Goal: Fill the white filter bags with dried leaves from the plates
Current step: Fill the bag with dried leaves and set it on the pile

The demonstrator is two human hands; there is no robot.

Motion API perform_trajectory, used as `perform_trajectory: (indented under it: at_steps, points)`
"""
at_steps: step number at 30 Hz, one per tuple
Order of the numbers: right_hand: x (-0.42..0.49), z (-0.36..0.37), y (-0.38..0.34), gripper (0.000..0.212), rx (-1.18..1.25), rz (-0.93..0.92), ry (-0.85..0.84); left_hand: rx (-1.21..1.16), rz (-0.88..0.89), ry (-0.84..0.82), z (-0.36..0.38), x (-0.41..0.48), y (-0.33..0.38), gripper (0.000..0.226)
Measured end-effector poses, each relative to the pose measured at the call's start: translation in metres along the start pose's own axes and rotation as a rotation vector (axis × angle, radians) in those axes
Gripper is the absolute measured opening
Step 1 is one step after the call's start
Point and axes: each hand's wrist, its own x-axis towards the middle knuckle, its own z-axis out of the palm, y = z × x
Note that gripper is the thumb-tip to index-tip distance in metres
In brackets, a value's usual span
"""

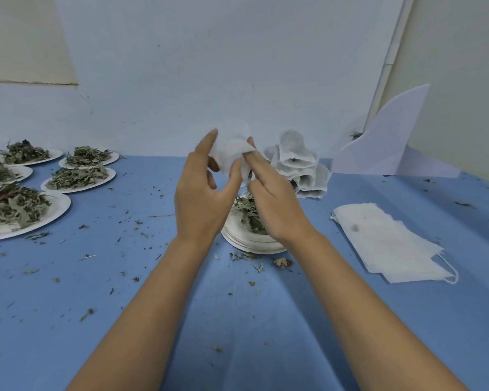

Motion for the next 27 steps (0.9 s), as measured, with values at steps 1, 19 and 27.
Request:
perform_trajectory:
  at_steps: [1, 19, 27]
  points:
    - [0.000, 0.001, 0.001, 0.066, -0.004, -0.012, -0.035, 0.061, 0.020, 0.005, 0.001, -0.002, -0.001, 0.036]
    - [-0.009, 0.004, 0.056, 0.054, -0.691, 0.245, -0.381, -0.118, -0.778, 0.472, -0.006, 0.015, -0.061, 0.033]
    - [-0.009, 0.000, 0.053, 0.035, -0.672, 0.217, -0.222, -0.144, -0.683, 0.449, 0.012, 0.004, -0.045, 0.037]
